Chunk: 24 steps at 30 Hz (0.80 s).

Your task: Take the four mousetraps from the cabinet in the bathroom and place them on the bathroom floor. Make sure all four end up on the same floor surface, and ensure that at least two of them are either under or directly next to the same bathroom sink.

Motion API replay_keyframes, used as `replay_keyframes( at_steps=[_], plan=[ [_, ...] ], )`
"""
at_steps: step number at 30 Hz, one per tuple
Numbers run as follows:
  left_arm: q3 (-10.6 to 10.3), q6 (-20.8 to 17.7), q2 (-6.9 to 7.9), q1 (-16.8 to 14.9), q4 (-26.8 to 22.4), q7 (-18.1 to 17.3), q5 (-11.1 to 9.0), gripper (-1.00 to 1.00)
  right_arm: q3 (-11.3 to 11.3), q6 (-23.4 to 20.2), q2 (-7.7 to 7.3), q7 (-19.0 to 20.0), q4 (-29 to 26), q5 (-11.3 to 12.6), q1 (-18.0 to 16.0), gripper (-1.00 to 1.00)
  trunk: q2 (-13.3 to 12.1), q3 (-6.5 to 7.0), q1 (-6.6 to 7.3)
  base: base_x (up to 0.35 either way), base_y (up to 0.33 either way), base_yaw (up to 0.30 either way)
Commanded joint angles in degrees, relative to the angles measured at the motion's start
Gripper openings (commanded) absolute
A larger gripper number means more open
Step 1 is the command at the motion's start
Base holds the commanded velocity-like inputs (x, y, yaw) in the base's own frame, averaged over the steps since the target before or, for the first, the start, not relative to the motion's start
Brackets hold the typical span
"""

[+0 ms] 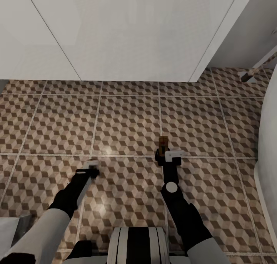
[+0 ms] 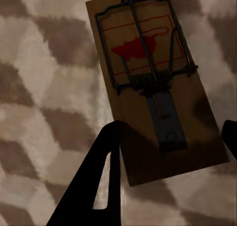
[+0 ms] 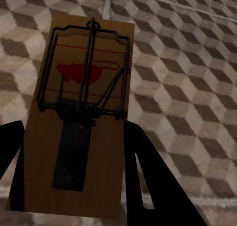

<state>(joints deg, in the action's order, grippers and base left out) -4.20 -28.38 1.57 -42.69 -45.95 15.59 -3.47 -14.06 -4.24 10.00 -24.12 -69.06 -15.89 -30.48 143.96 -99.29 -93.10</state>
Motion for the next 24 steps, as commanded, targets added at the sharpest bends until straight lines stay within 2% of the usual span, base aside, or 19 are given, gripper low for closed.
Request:
replay_keyframes(
  at_steps=[1, 3, 6, 9, 11, 13, 15, 18, 24],
  plan=[
    [-0.3, -0.3, 0.32, -1.6, 2.2, 0.4, -0.4, -1.00, -0.1, -0.3, 0.00, -0.2, 0.0, -0.4, 0.0, -1.00, 0.0, -0.03, 0.00, 0.000, 0.000, 0.000],
    [-0.3, -0.2, 0.80, -3.6, 4.8, 0.4, -0.5, -1.00, -0.2, -0.3, 0.00, -0.2, 0.0, -0.4, 0.0, -1.00, 0.0, -0.03, 0.00, 0.000, 0.000, 0.000],
    [-0.3, 0.0, 1.07, -4.7, 3.9, 0.3, -0.6, -1.00, -0.2, -0.3, 0.00, -0.2, 0.0, -0.4, 0.0, -1.00, 0.0, -0.03, 0.00, 0.000, 0.000, 0.000],
    [-0.3, -0.2, 1.28, -5.0, -0.7, -0.1, -0.7, -1.00, -0.3, -0.3, 0.00, -0.2, 0.0, -0.4, 0.0, -1.00, 0.0, -0.03, 0.00, 0.000, 0.000, 0.000],
    [-0.4, -0.6, 1.33, -5.1, -6.3, -0.3, -0.8, -1.00, -0.3, -0.3, 0.00, -0.1, 0.0, -0.4, 0.0, -1.00, 0.0, -0.03, 0.00, 0.000, 0.000, 0.000],
    [-0.5, -2.9, 1.15, -5.1, -11.8, -0.4, -0.8, -1.00, -0.3, -0.3, 0.00, -0.1, 0.0, -0.4, 0.0, -1.00, 0.0, -0.03, 0.00, 0.000, 0.000, 0.000],
    [-0.4, -7.0, 1.00, -5.1, -15.2, -0.4, -0.8, -1.00, -0.3, -0.3, 0.00, -0.2, 0.0, -0.4, 0.0, -1.00, 0.0, -0.03, 0.00, 0.000, 0.000, 0.000],
    [-0.4, -10.8, 0.92, -5.1, -17.2, -0.6, -0.7, -1.00, -0.3, -0.2, 0.00, -0.2, 0.0, -0.4, 0.0, -1.00, 0.0, -0.03, 0.00, 0.000, 0.000, 0.000],
    [-0.7, -12.0, 1.33, -5.1, -20.2, -0.9, -0.7, -1.00, -0.3, -0.3, 0.00, -0.2, 0.0, -0.4, 0.0, -1.00, 0.0, -0.03, 0.00, 0.000, 0.000, 0.000]
  ],
)
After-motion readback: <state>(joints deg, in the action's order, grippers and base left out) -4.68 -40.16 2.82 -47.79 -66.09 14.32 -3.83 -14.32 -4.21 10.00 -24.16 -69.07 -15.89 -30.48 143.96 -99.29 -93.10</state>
